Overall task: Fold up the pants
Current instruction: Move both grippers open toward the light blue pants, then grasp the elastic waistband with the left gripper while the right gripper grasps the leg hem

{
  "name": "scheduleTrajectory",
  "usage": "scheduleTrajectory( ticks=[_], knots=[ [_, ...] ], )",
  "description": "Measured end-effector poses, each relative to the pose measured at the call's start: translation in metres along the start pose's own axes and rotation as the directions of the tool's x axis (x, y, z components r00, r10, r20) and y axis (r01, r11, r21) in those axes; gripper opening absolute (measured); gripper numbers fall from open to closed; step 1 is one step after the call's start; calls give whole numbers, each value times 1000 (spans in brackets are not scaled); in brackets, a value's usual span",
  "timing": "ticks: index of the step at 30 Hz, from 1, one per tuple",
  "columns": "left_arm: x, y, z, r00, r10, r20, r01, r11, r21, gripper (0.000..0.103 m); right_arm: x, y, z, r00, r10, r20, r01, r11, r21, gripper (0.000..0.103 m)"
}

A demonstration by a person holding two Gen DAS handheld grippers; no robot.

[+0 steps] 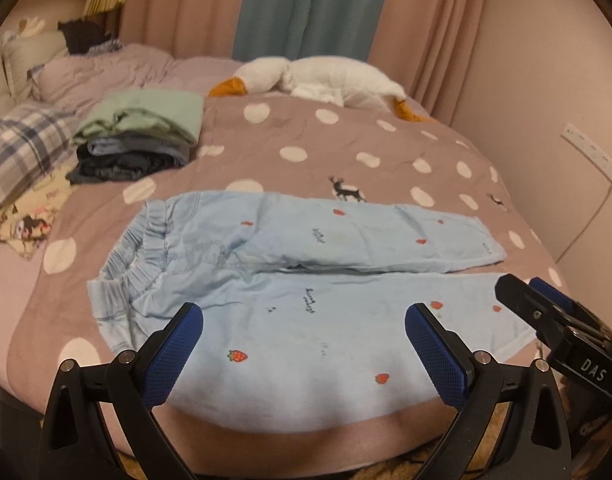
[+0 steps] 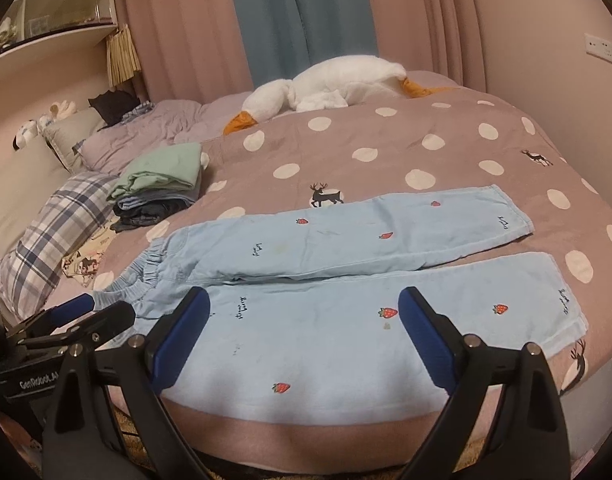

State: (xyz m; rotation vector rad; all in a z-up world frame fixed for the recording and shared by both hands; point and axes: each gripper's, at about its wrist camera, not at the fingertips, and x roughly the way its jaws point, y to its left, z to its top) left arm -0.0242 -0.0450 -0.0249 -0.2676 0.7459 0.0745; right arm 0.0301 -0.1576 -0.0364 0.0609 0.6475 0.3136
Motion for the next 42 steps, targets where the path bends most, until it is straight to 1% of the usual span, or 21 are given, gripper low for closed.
scheduleTrajectory(
  ticks=[1, 2, 6, 7, 9, 10, 13, 16, 18, 19, 20, 22, 26, 30, 36, 38, 40, 42],
  knots=[
    [7, 2, 2, 1000, -4, -19, 4, 1000, -9, 95, 4, -3, 2, 1000, -5, -16, 5, 1000, -2, 94],
    [12, 3, 4, 1000, -6, -31, 6, 1000, -13, 95, 9, -4, 3, 1000, -16, -22, 16, 1000, -14, 94],
    [27, 8, 9, 999, 7, -51, -8, 1000, -28, 95, 26, -8, 9, 998, -28, -49, 26, 999, -32, 92],
    [30, 8, 10, 998, 10, -55, -11, 1000, -27, 95, 28, -9, 11, 1000, -23, -17, 23, 999, -31, 91],
    [36, 11, 12, 998, 19, -67, -21, 999, -29, 94, 35, -11, 12, 999, -26, -19, 25, 999, -26, 90],
    [37, 12, 13, 997, 23, -70, -25, 999, -33, 94, 38, -12, 14, 1000, -23, -4, 23, 999, -24, 89],
    [42, 17, 17, 997, 34, -71, -37, 999, -38, 94, 48, -17, 16, 1000, -22, -19, 21, 1000, -14, 88],
    [48, 22, 20, 995, 61, -74, -63, 997, -35, 94, 55, -20, 16, 999, -28, -30, 28, 1000, -9, 88],
    [51, 27, 21, 994, 67, -83, -71, 996, -46, 94, 59, -20, 17, 999, -34, -42, 33, 999, -12, 88],
    [52, 29, 21, 994, 64, -87, -69, 996, -52, 93, 61, -20, 17, 998, -37, -48, 36, 999, -15, 88],
    [53, 30, 22, 994, 63, -90, -68, 996, -54, 88, 62, -20, 17, 998, -40, -52, 39, 999, -17, 88],
    [56, 32, 23, 993, 60, -101, -66, 996, -57, 87, 63, -19, 18, 997, -46, -59, 44, 999, -23, 88],
    [59, 35, 24, 992, 65, -108, -72, 995, -62, 87, 68, -22, 22, 996, -51, -67, 50, 999, -17, 88],
    [61, 39, 25, 991, 68, -112, -76, 995, -72, 87, 72, -24, 21, 994, -50, -102, 50, 999, -1, 88],
    [65, 47, 23, 989, 81, -121, -90, 993, -76, 87, 76, -24, 20, 990, -63, -127, 64, 998, -1, 88],
    [66, 55, 22, 988, 103, -117, -113, 991, -78, 87, 77, -25, 19, 989, -64, -135, 65, 998, 1, 87],
    [69, 70, 17, 979, 156, -130, -168, 982, -89, 87, 81, -27, 18, 987, -71, -145, 72, 997, 1, 86],
    [73, 87, 10, 969, 193, -156, -211, 971, -109, 87, 83, -31, 17, 985, -80, -155, 82, 997, 7, 86]
  ],
)
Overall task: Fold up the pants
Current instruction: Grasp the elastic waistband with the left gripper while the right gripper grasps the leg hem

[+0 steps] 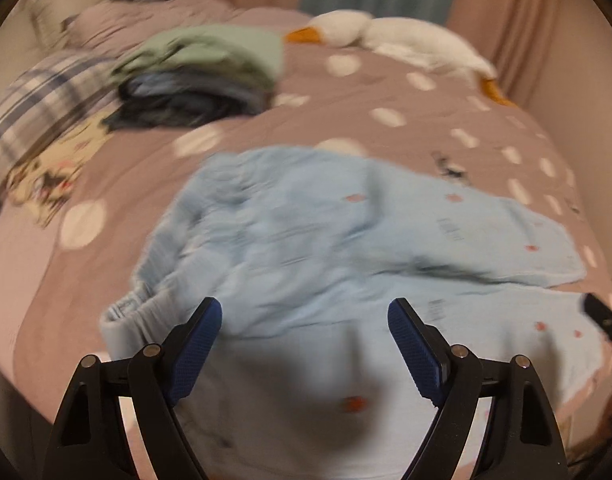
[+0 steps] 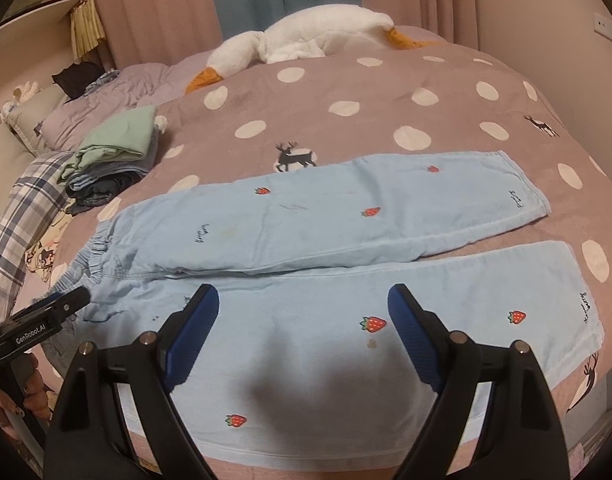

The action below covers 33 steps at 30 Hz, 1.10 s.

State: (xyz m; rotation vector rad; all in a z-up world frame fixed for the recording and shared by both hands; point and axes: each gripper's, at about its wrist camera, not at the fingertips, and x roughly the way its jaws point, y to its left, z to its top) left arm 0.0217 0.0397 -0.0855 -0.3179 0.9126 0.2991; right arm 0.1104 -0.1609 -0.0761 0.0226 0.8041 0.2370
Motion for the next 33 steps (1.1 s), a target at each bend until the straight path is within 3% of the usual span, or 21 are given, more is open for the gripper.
scheduleTrajectory(
  ticks=[3, 5, 10, 14, 17, 19, 22, 26, 28, 30, 31, 32, 33],
  knots=[
    [18, 34, -13, 997, 45, -64, -49, 997, -55, 82, 2, -12, -1, 999, -40, -2, 40, 999, 17, 86],
    [32, 55, -25, 993, 25, -116, -37, 994, -102, 71, 3, -22, -2, 998, -69, -5, 69, 997, 33, 86],
    [24, 59, -36, 994, 7, -112, -14, 998, -67, 66, -1, -61, -7, 987, -162, -21, 163, 982, 93, 86],
    [14, 75, -35, 992, -66, -111, 47, 985, -168, 64, -14, -109, -18, 969, -244, -43, 247, 950, 192, 86],
    [0, 91, -35, 986, -141, -86, 111, 951, -288, 64, -22, -141, -28, 954, -290, -80, 301, 915, 268, 87],
    [-10, 97, -33, 984, -164, -70, 134, 938, -319, 64, -26, -172, -38, 939, -323, -113, 343, 880, 328, 86],
    [-19, 102, -30, 996, -69, -62, 47, 949, -312, 64, -29, -203, -51, 923, -352, -156, 385, 830, 404, 86],
    [-6, 119, -31, 997, -20, -80, -8, 940, -341, 65, -32, -234, -69, 921, -345, -179, 388, 786, 482, 85],
    [10, 128, -36, 991, -29, -131, -22, 928, -373, 64, -29, -244, -74, 927, -327, -184, 375, 775, 510, 77],
    [18, 132, -41, 990, -66, -121, 11, 914, -405, 64, -23, -251, -79, 934, -303, -188, 356, 766, 535, 66],
    [20, 132, -42, 993, -64, -103, 17, 914, -404, 53, -19, -254, -81, 935, -297, -193, 353, 760, 546, 58],
    [20, 130, -41, 994, -56, -96, 13, 919, -395, 31, -16, -255, -80, 933, -305, -191, 360, 756, 547, 51],
    [20, 130, -41, 991, -101, -92, 56, 913, -404, 26, -16, -254, -78, 925, -334, -184, 379, 761, 527, 25]
  ],
)
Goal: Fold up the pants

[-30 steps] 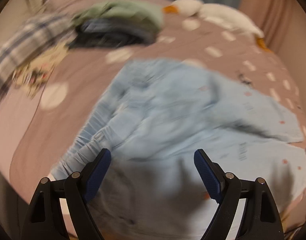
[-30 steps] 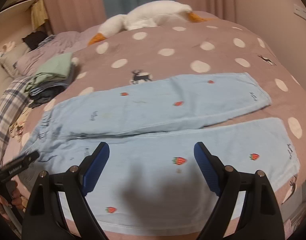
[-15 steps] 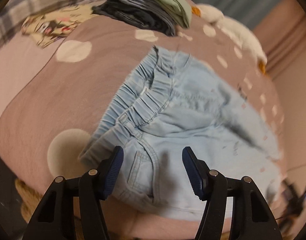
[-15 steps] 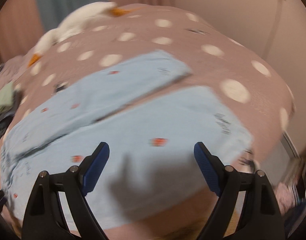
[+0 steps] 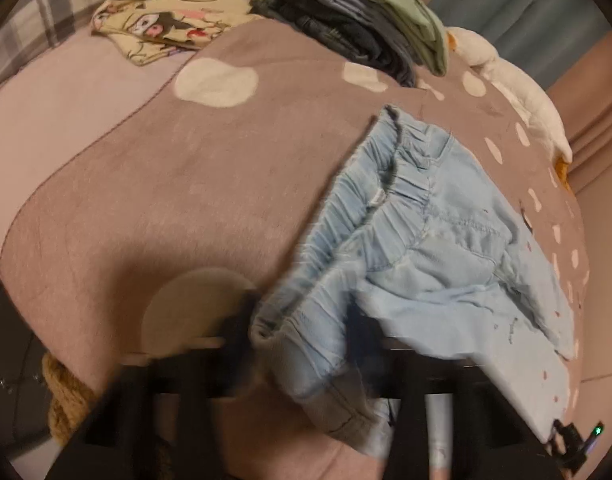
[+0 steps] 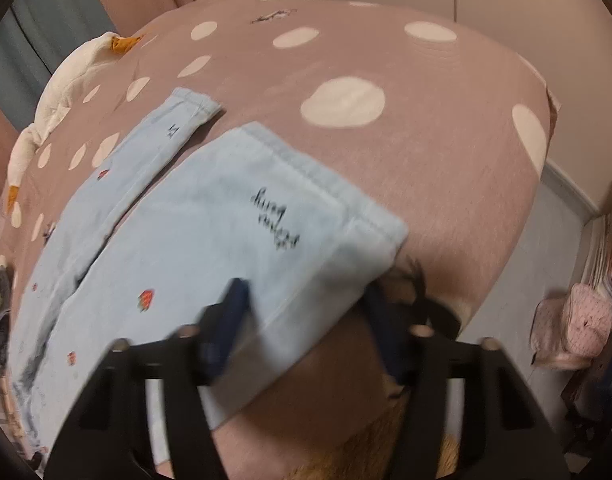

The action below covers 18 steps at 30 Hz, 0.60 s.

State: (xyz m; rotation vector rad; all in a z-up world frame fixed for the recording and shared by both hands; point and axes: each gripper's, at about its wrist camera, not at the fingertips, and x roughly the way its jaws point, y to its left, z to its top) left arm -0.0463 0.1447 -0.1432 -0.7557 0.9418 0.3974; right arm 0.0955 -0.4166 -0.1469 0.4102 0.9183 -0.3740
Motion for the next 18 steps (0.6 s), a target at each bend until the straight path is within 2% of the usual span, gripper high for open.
scheduleTrajectory(
  ticks=[1, 3, 5, 7, 10, 13, 15, 18],
  knots=[
    [-2, 2, 0, 999, -32, -5, 32, 999, -35, 24, 1, 3, 4, 1000, -16, 13, 16, 1000, -17, 6],
    [-13, 1, 1, 999, -27, 21, 28, 998, -49, 24, -2, 2, 15, 1000, 13, 13, -13, 1000, 5, 6],
    [-28, -3, -2, 998, -10, 55, 12, 999, -29, 24, -16, 8, 28, 996, 71, 54, -70, 997, -12, 6],
    [-40, -7, -4, 998, -2, 70, 3, 1000, -15, 24, -36, 13, 35, 990, 72, 124, -66, 996, -54, 5],
    [-42, -5, -5, 998, 17, 60, -18, 1000, 15, 24, -51, 9, 36, 983, 86, 164, -79, 996, -50, 5],
    [-12, 2, -9, 998, 61, -24, -61, 998, 9, 25, -27, -3, 30, 994, 45, 104, -42, 999, -24, 5],
    [-6, 4, -12, 996, 85, -31, -84, 996, 15, 25, 2, -12, 20, 1000, -1, 16, 1, 1000, -13, 5],
    [-18, 1, -7, 998, 63, -24, -63, 998, -22, 25, 5, -13, 17, 1000, -9, 30, 10, 1000, -23, 5]
  ],
)
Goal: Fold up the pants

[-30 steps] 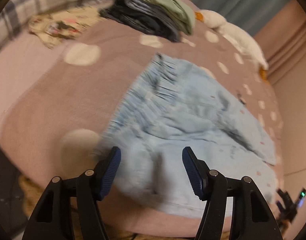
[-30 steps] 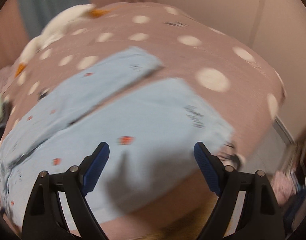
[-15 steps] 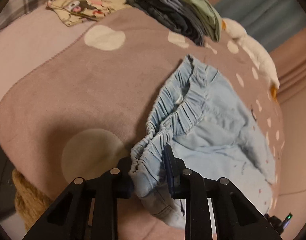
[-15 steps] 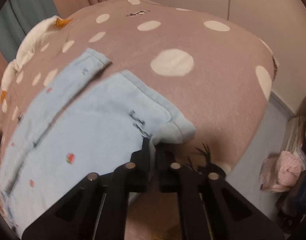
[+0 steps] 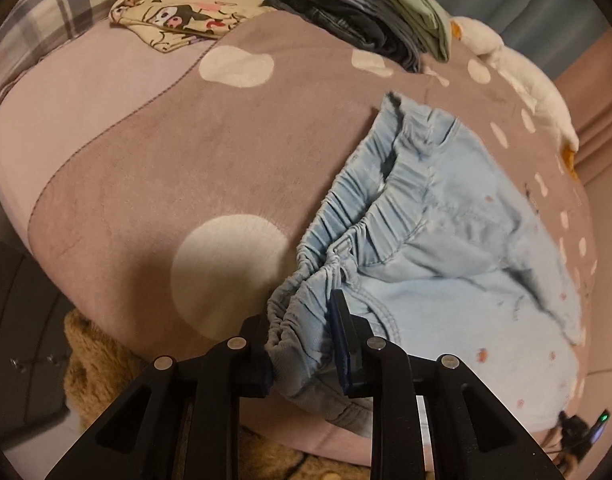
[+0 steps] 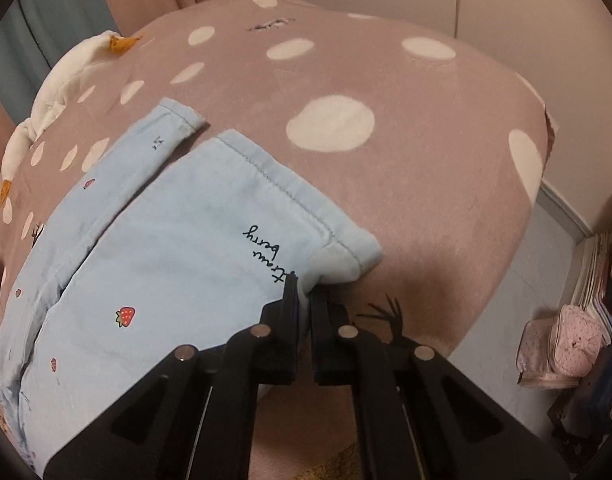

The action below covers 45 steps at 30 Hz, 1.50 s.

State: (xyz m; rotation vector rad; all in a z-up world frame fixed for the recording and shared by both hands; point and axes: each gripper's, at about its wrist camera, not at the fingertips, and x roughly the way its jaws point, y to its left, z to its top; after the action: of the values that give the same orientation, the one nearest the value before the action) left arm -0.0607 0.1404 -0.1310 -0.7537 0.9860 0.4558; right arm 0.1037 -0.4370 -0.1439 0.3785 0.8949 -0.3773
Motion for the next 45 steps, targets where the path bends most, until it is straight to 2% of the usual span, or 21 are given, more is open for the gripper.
scheduleTrajectory(
  ticks=[2, 4, 5, 7, 9, 12, 17, 23, 45],
  knots=[
    [-12, -4, 0, 1000, -17, 26, 17, 1000, -5, 25, -12, 1, 5, 999, 7, 41, -8, 1000, 7, 5],
    [-9, -14, -1, 999, 35, 33, -37, 996, 78, 25, -18, 3, 10, 998, 0, 57, 1, 1000, -19, 5],
    [-3, -13, -2, 999, 47, 17, -48, 996, 82, 25, -18, 3, 10, 999, -4, 54, 5, 1000, -23, 5],
    [17, -1, -3, 998, 43, -44, -42, 999, 28, 27, -6, 0, 7, 1000, -20, 18, 20, 1000, -16, 6],
    [20, 4, -2, 999, 31, -37, -30, 999, 24, 29, 9, -1, 0, 999, -40, -18, 40, 999, -11, 4],
    [20, -1, -3, 998, 50, -44, -47, 997, 58, 29, 8, 8, -4, 997, -75, 8, 75, 995, -62, 4],
    [23, -7, -2, 996, 79, -51, -76, 996, 54, 30, 11, 9, -6, 996, -87, 16, 88, 994, -63, 5],
    [26, -4, 2, 996, 56, -68, -55, 998, 29, 30, 11, 4, -7, 998, -64, 21, 65, 997, -49, 5],
    [21, 2, -1, 996, 44, -77, -44, 999, 1, 30, 12, 7, -8, 997, -77, 21, 78, 995, -55, 6]
  ],
)
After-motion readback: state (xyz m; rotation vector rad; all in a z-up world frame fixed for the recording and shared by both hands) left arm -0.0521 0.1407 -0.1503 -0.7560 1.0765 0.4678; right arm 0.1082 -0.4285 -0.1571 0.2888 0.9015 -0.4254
